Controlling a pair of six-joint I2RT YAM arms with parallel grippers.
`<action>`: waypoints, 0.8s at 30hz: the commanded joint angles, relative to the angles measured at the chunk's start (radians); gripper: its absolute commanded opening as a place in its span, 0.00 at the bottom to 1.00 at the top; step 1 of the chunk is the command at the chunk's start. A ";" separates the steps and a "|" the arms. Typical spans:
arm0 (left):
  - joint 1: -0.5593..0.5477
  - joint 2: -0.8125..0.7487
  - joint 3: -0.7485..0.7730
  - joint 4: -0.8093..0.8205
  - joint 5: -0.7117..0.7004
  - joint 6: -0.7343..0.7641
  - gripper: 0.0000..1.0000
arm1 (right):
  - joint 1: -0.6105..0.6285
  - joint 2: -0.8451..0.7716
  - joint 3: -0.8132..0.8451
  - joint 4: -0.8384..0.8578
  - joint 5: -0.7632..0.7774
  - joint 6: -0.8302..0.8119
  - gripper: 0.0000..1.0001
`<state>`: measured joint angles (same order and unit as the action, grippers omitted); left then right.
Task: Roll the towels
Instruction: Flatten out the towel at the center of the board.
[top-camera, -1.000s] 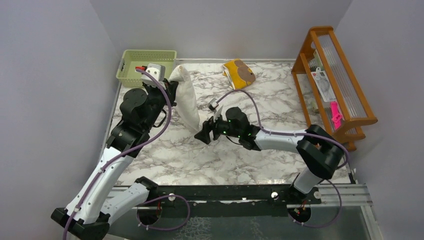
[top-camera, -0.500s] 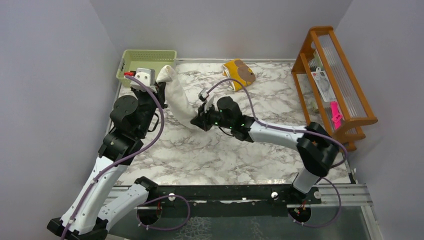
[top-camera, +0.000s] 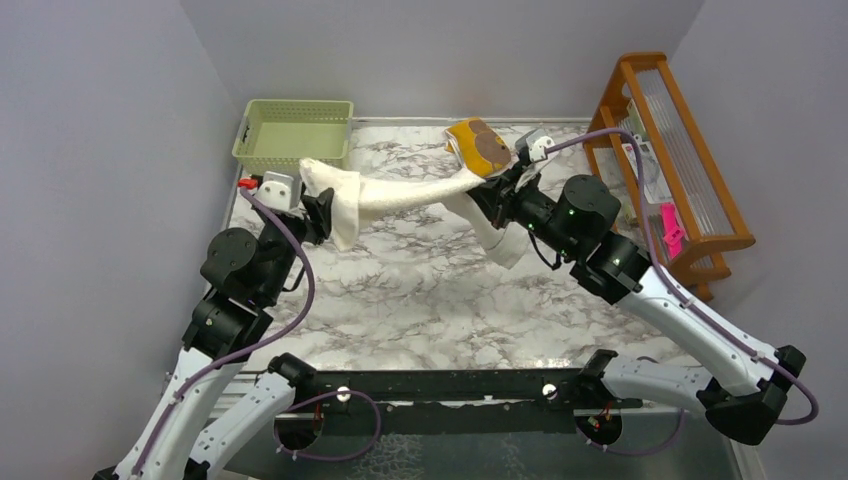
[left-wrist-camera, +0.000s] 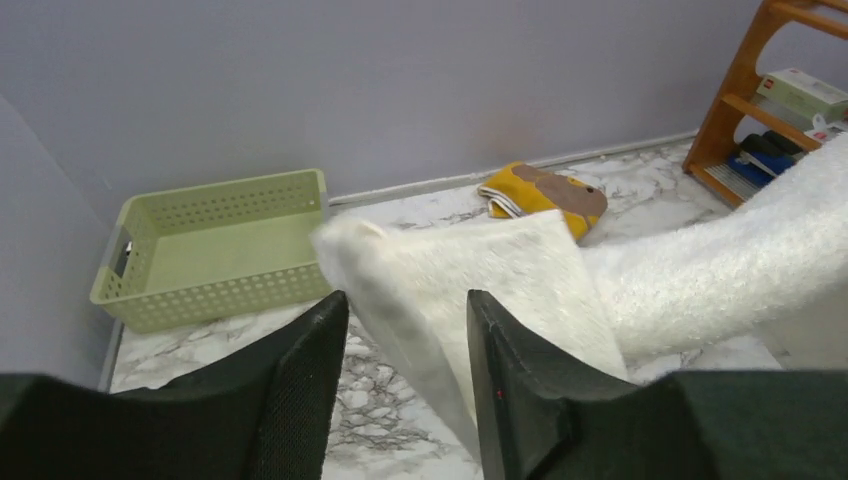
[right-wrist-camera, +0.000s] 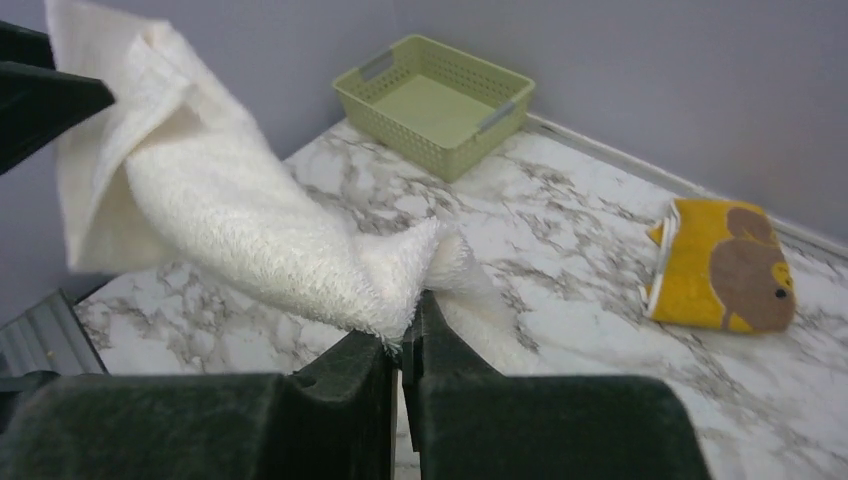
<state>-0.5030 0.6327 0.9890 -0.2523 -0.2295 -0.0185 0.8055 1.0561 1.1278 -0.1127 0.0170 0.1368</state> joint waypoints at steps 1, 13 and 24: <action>0.004 -0.043 -0.060 0.024 0.081 -0.034 0.58 | -0.019 0.004 -0.008 -0.201 0.134 0.033 0.04; 0.004 0.101 -0.304 0.020 0.007 -0.293 0.58 | -0.444 0.454 -0.037 -0.126 -0.101 0.172 0.01; -0.181 0.292 -0.580 0.538 0.279 -0.589 0.62 | -0.447 0.466 -0.044 -0.085 -0.172 0.180 0.01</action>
<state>-0.5472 0.8368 0.4404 0.0135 -0.0135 -0.5091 0.3542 1.5558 1.0622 -0.2260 -0.1261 0.3111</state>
